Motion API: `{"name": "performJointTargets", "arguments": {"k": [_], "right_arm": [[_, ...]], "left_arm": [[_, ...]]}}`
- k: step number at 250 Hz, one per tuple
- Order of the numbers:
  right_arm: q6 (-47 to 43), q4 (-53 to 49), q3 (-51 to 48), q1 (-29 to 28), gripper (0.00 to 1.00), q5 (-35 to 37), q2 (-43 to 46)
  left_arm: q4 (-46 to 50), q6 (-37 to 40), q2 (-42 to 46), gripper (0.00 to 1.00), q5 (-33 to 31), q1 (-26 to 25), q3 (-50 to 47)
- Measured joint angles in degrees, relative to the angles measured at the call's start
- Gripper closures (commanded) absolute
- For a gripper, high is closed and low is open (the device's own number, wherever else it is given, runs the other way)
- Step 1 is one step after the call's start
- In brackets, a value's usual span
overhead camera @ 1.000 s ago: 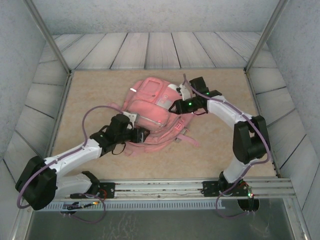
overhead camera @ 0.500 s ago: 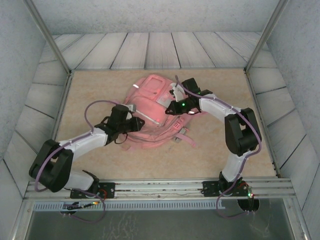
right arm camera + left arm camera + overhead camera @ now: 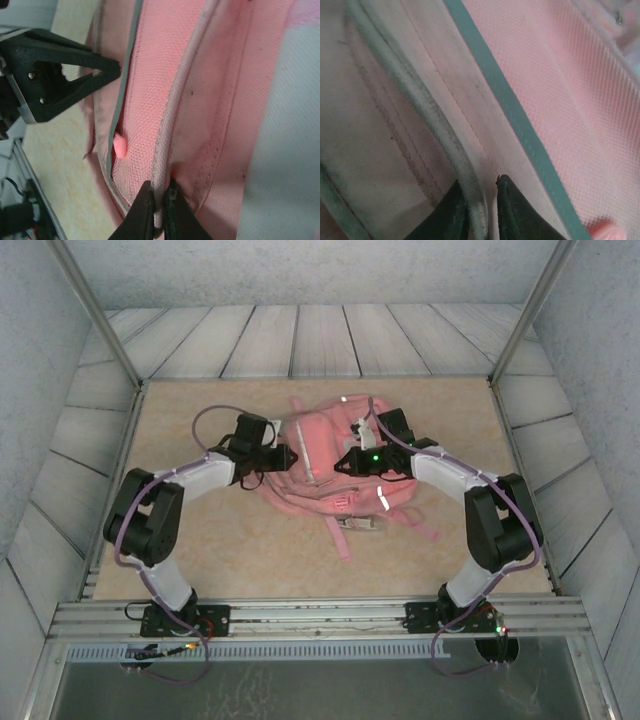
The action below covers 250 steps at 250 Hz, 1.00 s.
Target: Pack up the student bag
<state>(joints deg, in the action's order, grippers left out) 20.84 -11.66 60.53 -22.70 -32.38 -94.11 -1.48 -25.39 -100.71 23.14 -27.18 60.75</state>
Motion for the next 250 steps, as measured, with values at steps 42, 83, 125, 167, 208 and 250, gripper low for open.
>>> {"name": "performJointTargets", "arguments": {"k": [42, 83, 125, 167, 208, 250], "right_arm": [[8.02, 8.72, -4.33, -0.24, 1.00, 0.24, 0.72], [14.32, 14.73, -6.78, -0.68, 1.00, 1.09, 0.79], [18.21, 17.84, -6.91, -1.01, 1.00, 2.10, 0.76], [20.48, 19.71, -6.91, -1.01, 1.00, 2.12, 0.28], [22.62, 22.03, -6.93, -1.22, 1.00, 2.14, -0.22], [24.44, 23.43, -6.93, -1.81, 1.00, 2.54, -0.22]], "left_arm": [[-0.09, 1.29, -1.20, 0.39, 0.55, 0.02, 3.78], [2.21, 2.03, 2.51, 0.34, -1.33, 0.02, 2.97], [6.10, 1.55, 12.17, 0.35, -3.63, -0.17, -0.79], [8.00, -1.84, 19.43, 0.33, -6.03, -2.62, -6.71], [6.67, -6.40, 18.80, 0.34, -5.86, -8.63, -8.59], [3.98, -9.60, 11.47, 0.45, -6.05, -13.64, -5.60]]}}
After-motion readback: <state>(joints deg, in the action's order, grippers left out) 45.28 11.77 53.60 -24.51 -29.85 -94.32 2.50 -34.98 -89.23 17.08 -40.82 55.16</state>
